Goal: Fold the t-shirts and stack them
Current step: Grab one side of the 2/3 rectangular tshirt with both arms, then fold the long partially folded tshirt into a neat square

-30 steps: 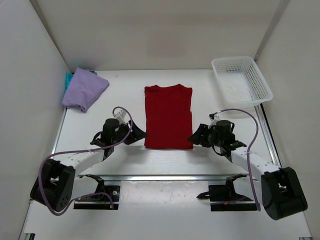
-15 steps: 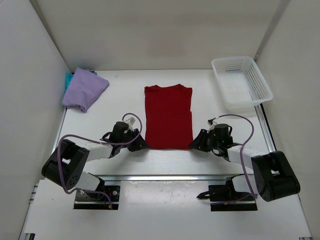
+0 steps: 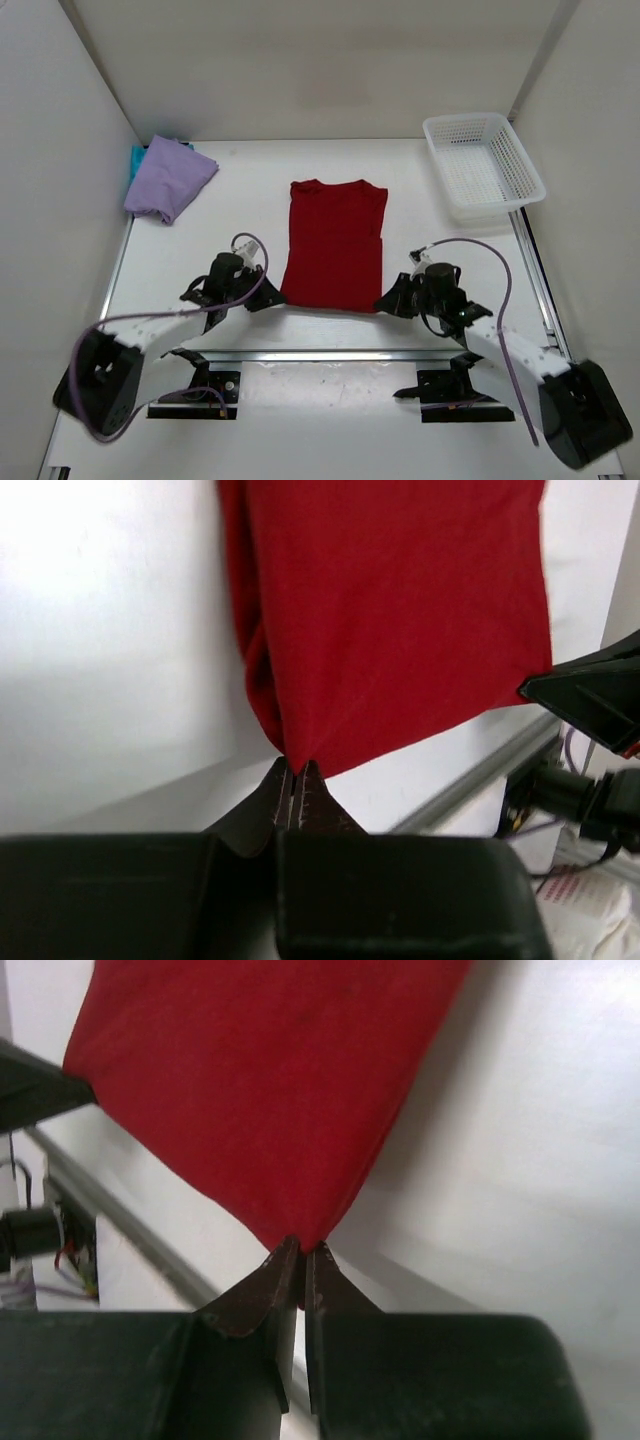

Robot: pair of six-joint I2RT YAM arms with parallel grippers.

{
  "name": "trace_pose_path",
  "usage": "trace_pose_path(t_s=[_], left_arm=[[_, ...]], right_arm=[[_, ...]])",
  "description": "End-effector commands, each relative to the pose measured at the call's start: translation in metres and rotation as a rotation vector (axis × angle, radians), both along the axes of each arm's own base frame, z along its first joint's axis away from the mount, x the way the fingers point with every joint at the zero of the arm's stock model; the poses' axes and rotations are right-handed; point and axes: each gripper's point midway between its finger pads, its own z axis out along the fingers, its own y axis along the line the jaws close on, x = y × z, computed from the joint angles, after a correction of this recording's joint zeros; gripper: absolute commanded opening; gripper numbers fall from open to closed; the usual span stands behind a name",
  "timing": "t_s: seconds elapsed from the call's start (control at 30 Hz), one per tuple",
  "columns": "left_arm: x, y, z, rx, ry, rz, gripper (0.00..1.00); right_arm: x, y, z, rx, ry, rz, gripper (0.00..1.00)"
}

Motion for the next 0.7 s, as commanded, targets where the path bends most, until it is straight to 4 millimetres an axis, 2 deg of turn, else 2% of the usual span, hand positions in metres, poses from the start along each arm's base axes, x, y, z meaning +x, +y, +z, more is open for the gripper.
trace_pose_path(t_s=[0.0,0.03,0.1,0.13,0.17,0.2,0.23,0.27,0.3,0.33,0.37,0.4,0.43,0.47,0.5,0.53,0.57,0.6,0.63,0.67], left_arm=[[-0.044,0.018,-0.006,0.073,0.035,-0.056,0.00],[-0.059,0.022,-0.005,0.079,0.049,-0.073,0.00],[-0.074,0.025,0.004,0.051,0.051,-0.081,0.00],[-0.078,0.024,0.016,0.019,0.034,-0.080,0.00],[-0.076,0.021,0.036,-0.015,-0.007,-0.077,0.00],[-0.074,0.021,0.044,-0.016,-0.009,-0.071,0.00],[-0.066,0.016,0.065,-0.029,-0.040,-0.078,0.00],[-0.054,0.008,0.091,-0.062,-0.098,-0.087,0.00],[-0.045,0.003,0.108,-0.090,-0.139,-0.087,0.00],[-0.031,-0.001,0.130,-0.101,-0.184,-0.082,0.00],[-0.010,-0.001,0.148,-0.112,-0.208,-0.053,0.00],[0.004,-0.005,0.152,-0.124,-0.212,-0.063,0.00],[0.021,-0.003,0.170,-0.155,-0.242,-0.036,0.00],[0.047,-0.001,0.175,-0.151,-0.263,-0.001,0.00],[0.067,-0.001,0.166,-0.138,-0.233,0.023,0.00],[0.095,-0.002,0.180,-0.143,-0.260,0.046,0.00],[0.111,0.003,0.177,-0.129,-0.247,0.074,0.00],[0.129,0.003,0.158,-0.098,-0.203,0.093,0.00],[0.146,0.001,0.166,-0.094,-0.220,0.100,0.00],[0.170,0.001,0.158,-0.074,-0.198,0.119,0.00]], right_arm=[[-0.041,-0.008,-0.016,-0.050,0.078,-0.020,0.00],[-0.055,-0.006,-0.017,-0.043,0.087,-0.018,0.00],[-0.066,0.001,-0.002,0.005,0.072,-0.021,0.00],[-0.073,0.005,0.007,0.037,0.062,-0.017,0.00],[-0.078,0.011,0.019,0.069,0.042,0.002,0.01],[-0.075,0.011,0.032,0.069,0.027,-0.013,0.00],[-0.072,0.011,0.037,0.056,0.010,-0.012,0.00],[-0.063,0.013,0.055,0.055,-0.032,0.000,0.00],[-0.047,0.011,0.077,0.046,-0.099,-0.004,0.00],[-0.038,0.017,0.093,0.048,-0.105,0.021,0.00],[-0.020,0.013,0.099,0.039,-0.127,0.031,0.00],[0.003,0.002,0.115,0.037,-0.189,0.002,0.00],[0.020,0.004,0.127,0.055,-0.215,0.025,0.00],[0.041,-0.005,0.125,0.063,-0.196,-0.002,0.01],[0.062,-0.016,0.138,0.057,-0.235,-0.028,0.00],[0.089,-0.020,0.127,0.035,-0.183,-0.038,0.00],[0.101,-0.021,0.134,0.036,-0.203,-0.040,0.00],[0.119,-0.023,0.148,0.030,-0.233,-0.045,0.00],[0.140,-0.022,0.150,0.025,-0.227,-0.040,0.00],[0.164,-0.026,0.145,0.009,-0.212,-0.054,0.00]])
